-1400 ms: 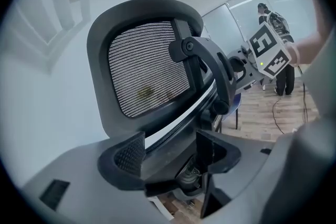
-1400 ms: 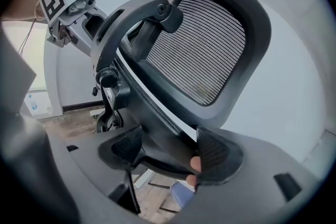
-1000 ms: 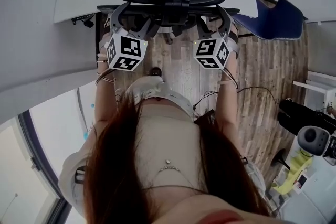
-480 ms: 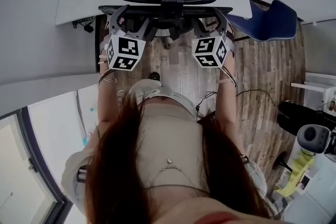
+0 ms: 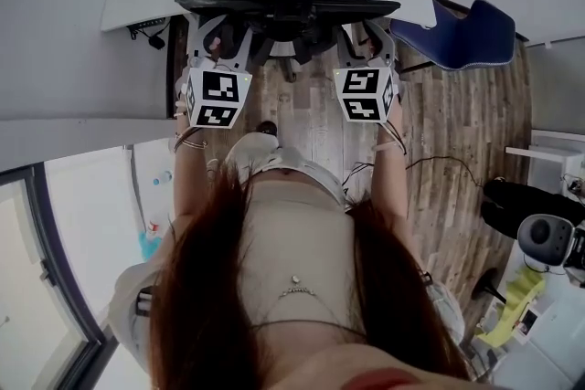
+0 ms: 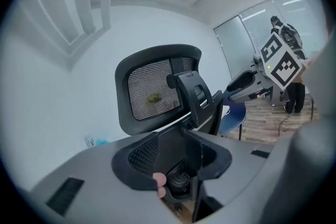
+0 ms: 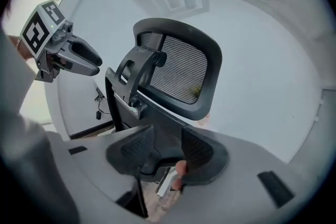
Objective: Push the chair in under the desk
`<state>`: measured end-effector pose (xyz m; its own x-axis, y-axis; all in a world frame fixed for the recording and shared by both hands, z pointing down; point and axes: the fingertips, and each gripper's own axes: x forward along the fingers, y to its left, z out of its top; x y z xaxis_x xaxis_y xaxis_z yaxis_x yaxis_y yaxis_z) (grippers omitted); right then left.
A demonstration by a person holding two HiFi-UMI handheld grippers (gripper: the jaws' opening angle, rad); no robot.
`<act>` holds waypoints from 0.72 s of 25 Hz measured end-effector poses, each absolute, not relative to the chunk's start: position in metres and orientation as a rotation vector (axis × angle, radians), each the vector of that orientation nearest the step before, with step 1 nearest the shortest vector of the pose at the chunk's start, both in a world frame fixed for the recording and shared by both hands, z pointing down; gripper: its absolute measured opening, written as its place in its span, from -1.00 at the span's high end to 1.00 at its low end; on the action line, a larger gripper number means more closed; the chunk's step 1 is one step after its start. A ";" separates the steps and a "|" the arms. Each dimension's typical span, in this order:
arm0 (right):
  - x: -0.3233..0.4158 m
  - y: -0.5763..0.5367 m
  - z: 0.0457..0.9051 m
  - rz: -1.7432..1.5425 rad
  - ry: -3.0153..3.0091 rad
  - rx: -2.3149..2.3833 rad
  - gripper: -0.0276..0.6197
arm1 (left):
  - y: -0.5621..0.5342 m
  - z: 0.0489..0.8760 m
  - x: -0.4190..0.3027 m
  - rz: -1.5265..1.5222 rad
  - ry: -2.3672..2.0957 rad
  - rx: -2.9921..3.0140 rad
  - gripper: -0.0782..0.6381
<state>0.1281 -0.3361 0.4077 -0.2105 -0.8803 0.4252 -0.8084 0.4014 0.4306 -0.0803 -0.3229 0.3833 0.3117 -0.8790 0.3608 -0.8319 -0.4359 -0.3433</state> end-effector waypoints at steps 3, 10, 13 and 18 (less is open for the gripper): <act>0.130 -0.323 0.406 -0.138 -2.060 1.442 0.41 | -0.307 0.379 -0.079 -0.743 1.652 -2.467 0.46; 0.129 -0.296 0.396 -0.180 -2.072 1.491 0.70 | -0.272 0.373 -0.081 -0.648 1.745 -2.467 0.71; 0.132 -0.282 0.388 -0.179 -2.081 1.530 0.77 | -0.257 0.369 -0.082 -0.627 1.769 -2.466 0.76; 0.134 -0.261 0.378 -0.201 -2.107 1.557 0.81 | -0.232 0.364 -0.077 -0.618 1.754 -2.473 0.77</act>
<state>0.1344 -0.2613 0.3777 -0.2140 -0.9264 0.3098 -0.8513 0.3324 0.4059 -0.0774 -0.2323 0.3641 0.2779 -0.9152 0.2920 -0.8962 -0.3565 -0.2643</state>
